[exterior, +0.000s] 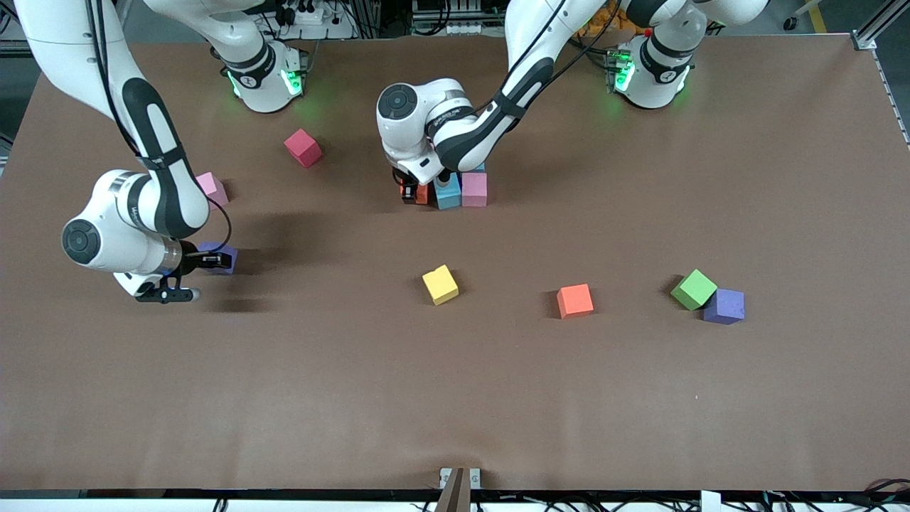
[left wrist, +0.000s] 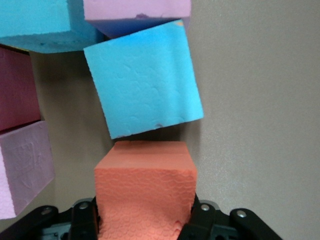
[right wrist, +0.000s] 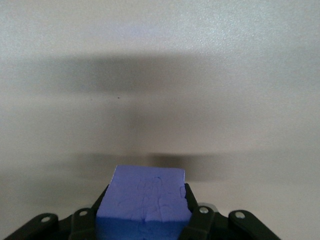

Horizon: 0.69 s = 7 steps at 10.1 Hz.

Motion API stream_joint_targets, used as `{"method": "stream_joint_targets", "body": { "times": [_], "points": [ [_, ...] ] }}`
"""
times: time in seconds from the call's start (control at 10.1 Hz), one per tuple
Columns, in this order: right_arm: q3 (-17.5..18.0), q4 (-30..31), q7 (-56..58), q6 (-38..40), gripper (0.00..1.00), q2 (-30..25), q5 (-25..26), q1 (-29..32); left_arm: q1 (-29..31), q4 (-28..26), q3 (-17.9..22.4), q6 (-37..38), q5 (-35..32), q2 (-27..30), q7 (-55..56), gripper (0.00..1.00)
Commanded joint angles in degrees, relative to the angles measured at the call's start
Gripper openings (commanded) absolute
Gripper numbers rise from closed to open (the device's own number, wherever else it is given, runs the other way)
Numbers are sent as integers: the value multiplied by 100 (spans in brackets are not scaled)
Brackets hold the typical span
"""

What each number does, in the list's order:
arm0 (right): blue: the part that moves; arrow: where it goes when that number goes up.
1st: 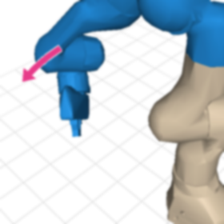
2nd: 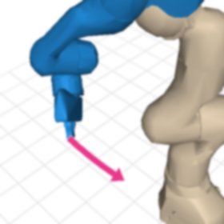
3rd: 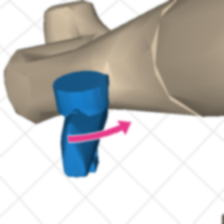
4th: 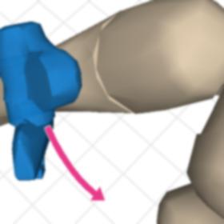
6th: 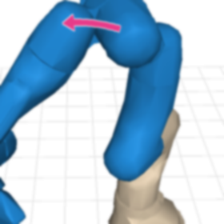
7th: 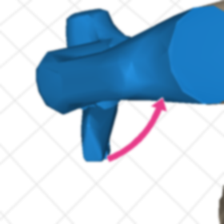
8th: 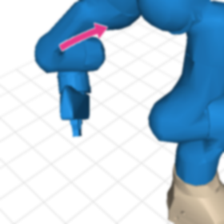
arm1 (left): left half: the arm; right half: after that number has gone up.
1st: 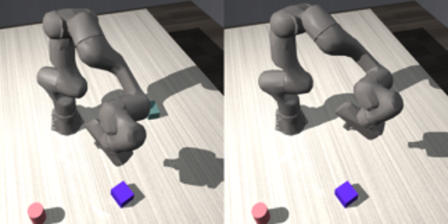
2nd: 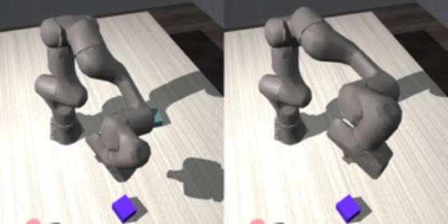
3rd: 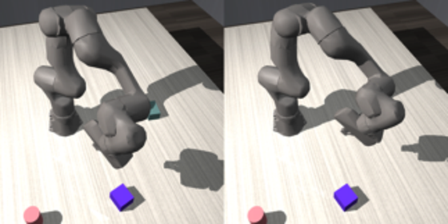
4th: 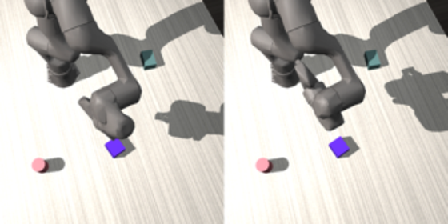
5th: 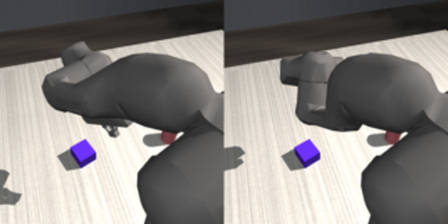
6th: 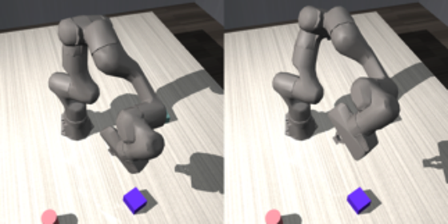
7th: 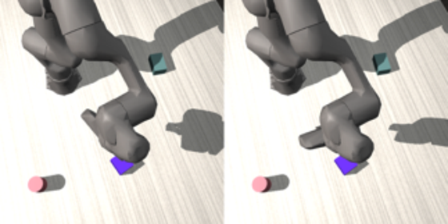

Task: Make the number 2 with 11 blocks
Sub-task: 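Lower the orange cube below the cyan cube with the left gripper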

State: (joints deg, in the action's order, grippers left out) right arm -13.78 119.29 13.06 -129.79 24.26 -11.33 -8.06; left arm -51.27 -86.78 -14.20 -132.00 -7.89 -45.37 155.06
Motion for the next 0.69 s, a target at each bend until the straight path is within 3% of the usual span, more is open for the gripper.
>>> {"method": "stream_joint_targets", "body": {
  "times": [0.0, 0.59],
  "points": [
    [-19, -29, 92, 32, 0, -9, -106, -107, -59, -40, 92, 16, -160, 29, 200, 0],
    [7, -275, 13, 32, 0, 0, -115, -424, -50, -58, 101, 16, -168, 11, 200, 0]
  ]
}}
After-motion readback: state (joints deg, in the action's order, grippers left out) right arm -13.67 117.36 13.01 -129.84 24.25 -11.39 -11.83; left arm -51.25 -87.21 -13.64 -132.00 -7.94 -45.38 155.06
